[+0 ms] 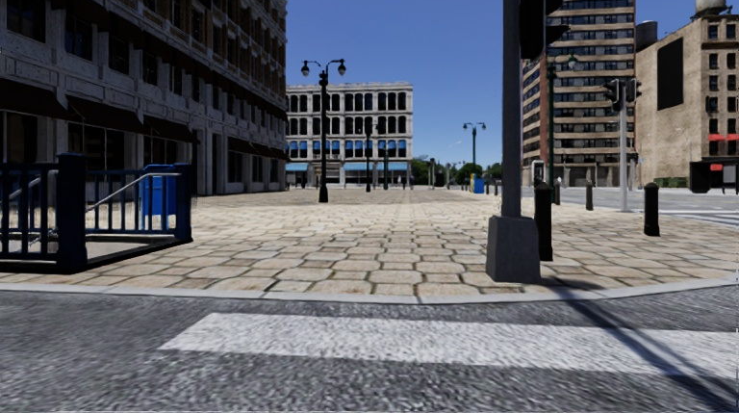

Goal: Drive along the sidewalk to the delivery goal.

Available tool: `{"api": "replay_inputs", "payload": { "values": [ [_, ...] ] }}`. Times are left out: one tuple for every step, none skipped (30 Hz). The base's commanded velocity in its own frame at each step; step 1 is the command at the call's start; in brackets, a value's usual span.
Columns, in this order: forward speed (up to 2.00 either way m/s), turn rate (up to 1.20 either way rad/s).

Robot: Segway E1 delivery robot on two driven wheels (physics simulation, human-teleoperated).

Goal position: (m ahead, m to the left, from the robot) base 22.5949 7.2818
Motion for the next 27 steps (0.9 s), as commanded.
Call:
{"api": "replay_inputs", "payload": {
  "values": [
    [2.0, 0.33],
    [2.0, 0.33],
    [2.0, 0.33],
    [2.0, 0.33],
    [2.0, 0.24],
    [2.0, 0.24],
    [2.0, 0.16],
    [2.0, 0.13],
    [2.0, 0.12],
    [2.0, 0.12],
    [2.0, 0.09],
    [2.0, 0.08],
    [2.0, 0.08],
    [2.0, 0.08],
    [2.0, 0.08],
    [2.0, 0.13],
    [2.0, 0.13],
    [2.0, 0.18],
    [2.0, 0.19],
    [2.0, 0.19],
    [2.0, 0.19],
    [2.0, 0.19],
    [2.0, 0.2],
    [2.0, 0.2],
    [2.0, 0.22],
    [2.0, 0.23],
    [2.0, 0.23]
  ]
}}
